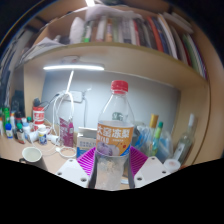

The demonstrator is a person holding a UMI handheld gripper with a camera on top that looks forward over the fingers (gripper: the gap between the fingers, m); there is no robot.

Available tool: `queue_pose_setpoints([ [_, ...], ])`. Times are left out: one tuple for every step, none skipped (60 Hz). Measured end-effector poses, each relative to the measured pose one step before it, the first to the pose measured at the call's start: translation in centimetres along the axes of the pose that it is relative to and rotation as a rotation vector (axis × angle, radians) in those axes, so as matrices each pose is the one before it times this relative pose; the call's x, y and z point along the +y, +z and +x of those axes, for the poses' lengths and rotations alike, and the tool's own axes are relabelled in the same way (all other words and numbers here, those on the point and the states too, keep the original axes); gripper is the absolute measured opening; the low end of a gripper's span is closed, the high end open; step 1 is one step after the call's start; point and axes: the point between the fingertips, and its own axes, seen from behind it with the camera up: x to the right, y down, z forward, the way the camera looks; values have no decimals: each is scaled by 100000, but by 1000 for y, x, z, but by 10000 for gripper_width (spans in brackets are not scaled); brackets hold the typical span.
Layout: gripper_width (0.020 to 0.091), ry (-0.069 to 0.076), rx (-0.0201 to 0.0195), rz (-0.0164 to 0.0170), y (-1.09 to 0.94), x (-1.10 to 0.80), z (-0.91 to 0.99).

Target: Pour water

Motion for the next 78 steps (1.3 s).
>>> queue_pose_setpoints([
  [452,5507,47,45,116,1432,-248],
  [452,928,-1073,-2156,364,-443,702],
  [453,1887,140,-257,43,540,296],
  [452,1008,62,413,57,212,317],
  [452,468,-80,694,96,58,326],
  [452,-390,-250,607,148,-307,359],
  [452,-550,-533,264,229,-262,328],
  [453,280,-47,386,69,72,111],
  [452,487,-95,49,43,170,23],
  [452,2925,1269,1053,-804,1809,-439],
  [452,257,-699,-330,173,69,-206],
  [452,-305,-1379,-691,334,-394,-60],
  [452,153,-1089,-447,61,-119,-129],
  [452,495,-852,-168,-13,100,-191],
  [452,497,-739,-274,-13,169,-189],
  [451,363,-715,-303,-8,202,-208],
  [451,113,-659,-372,-38,202,-218],
  [451,-168,-610,-260,-3,197,-208],
  [451,1046,238,1257,-2,1204,-548],
  [451,-741,-293,-277,9,202,-121],
  [451,-850,-60,-319,26,239,-61],
  [451,-765,85,-244,24,257,-15],
  [451,-612,13,-213,40,242,-15],
  [451,-625,-68,-309,50,296,-57],
  [450,-802,-228,-680,152,435,-125],
  [452,-725,-68,-1120,104,518,-43],
  [463,-396,138,-1184,-41,731,-10],
  [459,-224,545,2817,-138,-516,36],
  [460,-47,599,2429,11,-242,80],
  [481,-390,449,-84,3,339,23],
  [488,-494,308,975,-71,-70,9],
  [471,-336,72,1381,-46,-181,-22],
  [472,-224,-203,141,-59,111,-82],
  [477,-639,-130,593,80,-163,14],
  [477,-627,168,645,-117,-57,-14],
  [478,-649,41,208,-77,18,-32],
  [478,-477,4,408,-67,-18,-47],
  [477,-201,-35,108,74,54,-52],
  [477,-134,69,147,-11,-1,4],
  [478,-17,155,130,-2,-29,14],
  [478,20,177,29,1,15,8],
  [479,5,97,10,5,-2,-2],
  [484,-67,58,-11,-15,-12,-2],
  [485,-198,82,74,-72,-36,-21],
  [491,-56,-26,-122,11,9,-10],
  [500,-72,66,-14,-10,-26,-4],
  [507,-56,118,5,2,-16,4],
  [519,-19,46,-188,-7,19,4],
  [531,-4,24,-164,-14,-5,-8],
  [542,-122,10,-353,-22,26,-8],
  [553,-221,-92,-600,-47,49,-34],
  [566,-230,-153,-677,-52,56,-26],
  [577,-270,-176,-856,-61,56,-17],
  [601,-478,-128,-1508,-80,167,28],
  [637,-400,-87,-1775,-100,205,41],
  [680,-359,-124,-1821,-123,176,16],
  [725,-230,-479,-1590,-98,121,28],
  [774,-176,-496,-1351,-174,146,-24],
  [818,-70,-747,-911,-201,107,-84],
  [850,215,-872,-493,-243,47,-107],
  [857,551,-1060,-175,-255,27,-125],
  [849,1023,-486,32,-278,2,10],
  [842,1089,-224,-25,-336,95,-7],
  [837,1129,-479,-95,-331,69,-32],
  [836,1059,-611,-129,-367,124,-12],
  [837,1030,-450,-59,-372,70,8],
  [836,1028,-223,27,-421,39,72],
  [837,1012,-51,205,-446,-24,106],
  [838,1038,153,278,-499,-29,129],
  [837,906,173,212,-538,-40,117],
  [836,784,69,119,-539,0,85],
  [835,689,-7,-4,-562,24,96],
  [836,650,-168,-107,-624,-47,40],
  [835,542,-287,222,-734,-36,-20],
  [835,508,-503,345,-690,-64,-57],
  [837,468,-677,496,-719,-108,-110],
  [837,404,-815,766,-756,-173,-147],
  [835,264,-943,920,-775,-205,-186],
])
